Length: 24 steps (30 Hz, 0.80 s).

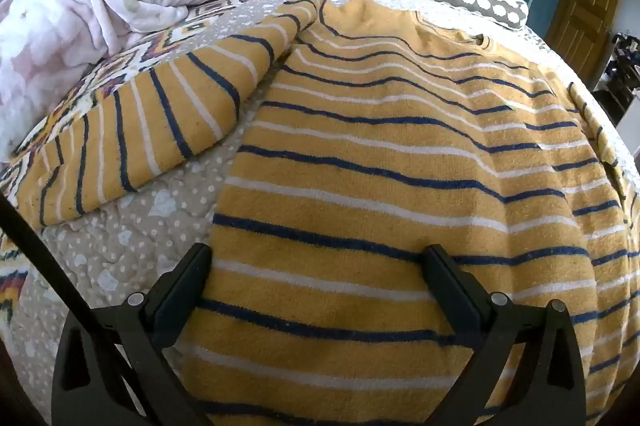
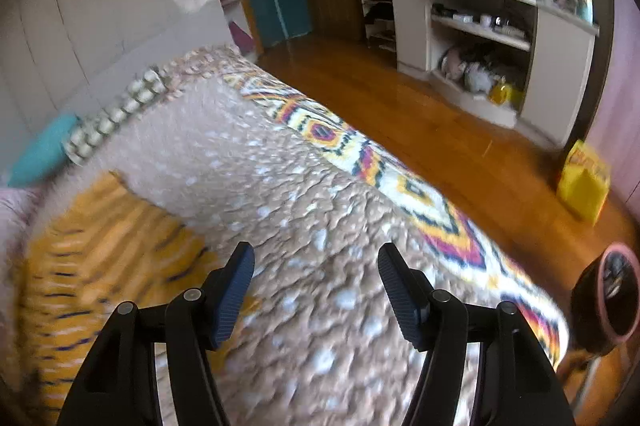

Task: Fold small clothes
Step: 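Grasp the sleeve cuff of the yellow striped sweater with the right gripper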

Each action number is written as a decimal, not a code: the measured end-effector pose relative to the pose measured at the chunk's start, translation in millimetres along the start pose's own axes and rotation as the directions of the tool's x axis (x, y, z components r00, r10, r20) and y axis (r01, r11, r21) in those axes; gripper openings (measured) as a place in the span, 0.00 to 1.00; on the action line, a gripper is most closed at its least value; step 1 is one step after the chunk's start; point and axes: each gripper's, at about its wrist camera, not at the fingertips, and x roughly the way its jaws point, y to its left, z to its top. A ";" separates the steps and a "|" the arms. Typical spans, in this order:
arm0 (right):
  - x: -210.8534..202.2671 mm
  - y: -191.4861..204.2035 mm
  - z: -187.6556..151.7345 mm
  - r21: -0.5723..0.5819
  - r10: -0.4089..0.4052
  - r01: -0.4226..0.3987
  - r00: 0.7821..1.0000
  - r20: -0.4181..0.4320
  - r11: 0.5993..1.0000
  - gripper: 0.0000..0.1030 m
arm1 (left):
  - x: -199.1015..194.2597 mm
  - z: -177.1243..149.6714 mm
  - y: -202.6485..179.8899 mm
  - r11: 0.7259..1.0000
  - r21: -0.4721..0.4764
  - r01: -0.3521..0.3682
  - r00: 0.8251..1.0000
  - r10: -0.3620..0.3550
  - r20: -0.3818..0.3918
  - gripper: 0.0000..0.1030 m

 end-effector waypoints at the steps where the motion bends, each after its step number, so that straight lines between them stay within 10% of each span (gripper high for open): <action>1: -2.8 0.8 -2.2 0.000 0.035 -0.035 0.999 -0.009 0.999 0.67 | 0.0 0.0 0.0 1.000 -0.001 0.001 1.000 -0.001 0.001 1.00; 4: 7.0 19.4 -22.2 -0.036 0.127 -0.130 0.988 -0.089 0.991 0.67 | 0.5 0.0 -0.4 1.000 -0.003 0.005 1.000 -0.005 0.002 1.00; 12: 55.4 57.1 -47.1 -0.033 0.035 -0.040 0.990 -0.134 0.999 0.70 | -0.3 0.1 -2.1 1.000 -0.002 0.003 1.000 -0.003 0.003 1.00; 15: 60.2 70.5 -33.9 -0.085 0.128 -0.145 0.976 -0.177 0.986 0.18 | -0.5 -0.2 -2.6 1.000 0.000 0.001 1.000 -0.001 0.003 1.00; 17: 59.0 70.2 -19.2 -0.113 0.143 -0.164 0.974 -0.174 0.980 0.07 | -0.3 -0.1 -2.6 1.000 0.000 0.000 1.000 0.000 0.000 1.00; 20: 58.6 49.5 13.0 -0.135 -0.042 0.030 0.995 -0.089 0.990 0.05 | -3.3 -2.9 -6.6 1.000 -0.003 0.004 1.000 -0.004 0.002 1.00; 22: 60.8 33.5 31.0 -0.135 -0.244 0.237 0.969 -0.044 0.962 0.08 | -6.4 -3.1 -7.0 1.000 0.000 0.001 1.000 -0.001 0.002 1.00; 24: 50.1 23.5 38.4 -0.093 -0.264 0.260 0.964 -0.040 0.961 0.08 | -4.0 5.7 -1.5 1.000 0.011 0.016 1.000 -0.015 -0.025 1.00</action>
